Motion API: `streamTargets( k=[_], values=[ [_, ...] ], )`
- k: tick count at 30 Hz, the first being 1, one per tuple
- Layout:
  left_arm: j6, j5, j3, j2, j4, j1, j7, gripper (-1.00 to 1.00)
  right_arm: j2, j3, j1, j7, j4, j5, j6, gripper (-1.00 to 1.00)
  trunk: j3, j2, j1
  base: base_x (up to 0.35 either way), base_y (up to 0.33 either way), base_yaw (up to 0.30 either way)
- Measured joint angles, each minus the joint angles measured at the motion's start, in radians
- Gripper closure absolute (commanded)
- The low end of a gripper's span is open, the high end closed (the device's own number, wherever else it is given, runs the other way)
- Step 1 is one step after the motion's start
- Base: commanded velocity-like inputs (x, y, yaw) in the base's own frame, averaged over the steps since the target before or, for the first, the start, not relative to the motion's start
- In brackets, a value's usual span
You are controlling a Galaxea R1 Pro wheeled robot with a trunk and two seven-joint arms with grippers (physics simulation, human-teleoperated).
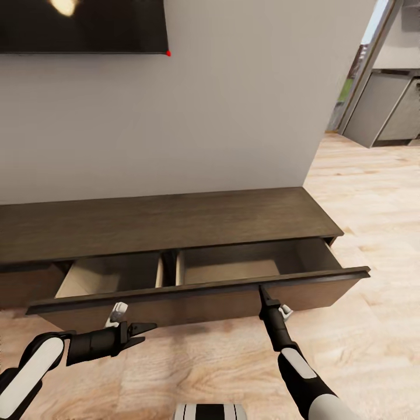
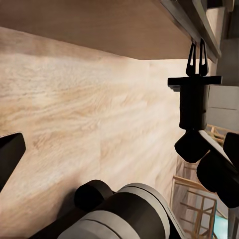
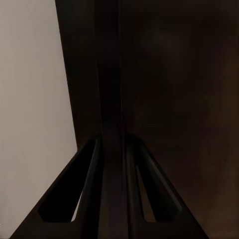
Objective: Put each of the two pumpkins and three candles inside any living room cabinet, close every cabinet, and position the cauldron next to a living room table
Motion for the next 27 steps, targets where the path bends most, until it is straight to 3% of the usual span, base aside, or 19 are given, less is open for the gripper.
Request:
streamTargets(
  k=[27],
  values=[
    [0.0,0.0,0.0,0.0,0.0,0.0,0.0,-1.0,0.0,-0.019,0.0,0.0,-0.001,-0.001,0.0,1.0,0.0,0.0,0.0,-0.121,0.0,0.0]
  ],
)
